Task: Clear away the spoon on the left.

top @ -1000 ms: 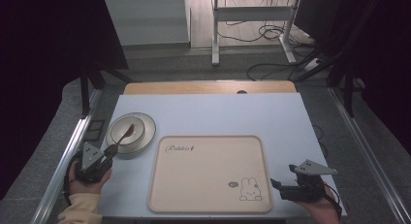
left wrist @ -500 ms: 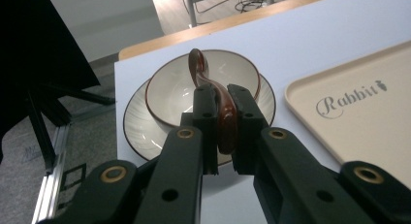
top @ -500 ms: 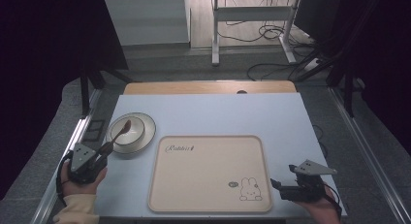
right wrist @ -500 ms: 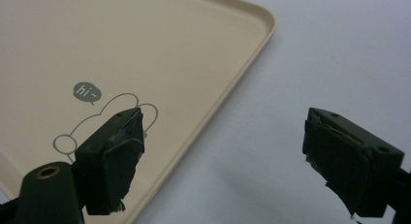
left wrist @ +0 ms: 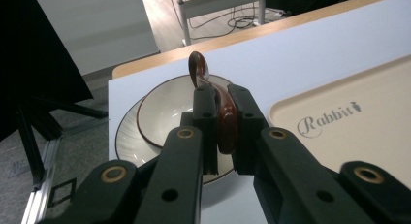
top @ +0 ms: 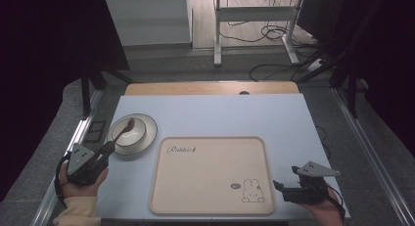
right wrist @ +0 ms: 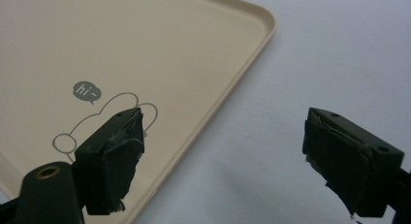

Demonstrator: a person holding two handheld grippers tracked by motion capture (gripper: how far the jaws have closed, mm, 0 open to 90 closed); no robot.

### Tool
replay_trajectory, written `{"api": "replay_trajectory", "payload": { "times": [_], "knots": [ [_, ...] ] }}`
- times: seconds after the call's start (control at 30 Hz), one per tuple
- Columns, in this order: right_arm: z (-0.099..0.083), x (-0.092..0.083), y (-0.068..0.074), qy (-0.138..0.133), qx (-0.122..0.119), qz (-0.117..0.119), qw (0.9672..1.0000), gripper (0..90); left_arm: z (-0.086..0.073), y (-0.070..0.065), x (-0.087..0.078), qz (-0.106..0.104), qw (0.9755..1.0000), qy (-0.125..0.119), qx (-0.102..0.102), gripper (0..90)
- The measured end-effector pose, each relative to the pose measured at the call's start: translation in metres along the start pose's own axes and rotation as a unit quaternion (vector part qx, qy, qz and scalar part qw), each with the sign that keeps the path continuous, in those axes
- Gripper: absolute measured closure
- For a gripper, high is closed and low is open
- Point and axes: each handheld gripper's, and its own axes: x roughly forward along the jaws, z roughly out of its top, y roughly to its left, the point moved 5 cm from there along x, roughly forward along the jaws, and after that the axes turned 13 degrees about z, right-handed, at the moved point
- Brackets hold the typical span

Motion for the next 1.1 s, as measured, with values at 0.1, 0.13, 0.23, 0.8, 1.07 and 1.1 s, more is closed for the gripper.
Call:
{"api": "replay_trajectory", "payload": {
  "times": [0.1,0.13,0.23,0.8,1.07,1.1],
  "knots": [
    [0.000,0.000,0.000,0.000,0.000,-0.001,1.0000,15.1,0.002,-0.001,-0.001,-0.002,1.0000,-0.002,0.001,84.3],
    [0.000,0.000,0.000,-0.001,-0.001,-0.001,1.0000,15.1,0.003,-0.003,-0.002,-0.004,1.0000,-0.005,0.001,84.3],
    [0.001,-0.001,0.000,-0.002,-0.002,-0.001,1.0000,15.2,0.006,-0.006,-0.004,-0.008,0.9999,-0.009,0.003,84.3],
    [0.001,-0.001,0.001,-0.006,-0.008,-0.002,0.9999,15.3,0.013,-0.018,-0.008,-0.025,0.9995,-0.019,0.008,84.3],
    [0.002,-0.001,0.001,-0.006,-0.011,-0.003,0.9999,15.4,0.017,-0.023,-0.009,-0.032,0.9992,-0.023,0.010,84.3],
    [0.002,-0.001,0.001,-0.007,-0.011,-0.003,0.9999,15.4,0.017,-0.023,-0.009,-0.032,0.9992,-0.023,0.010,84.3]
  ]
}}
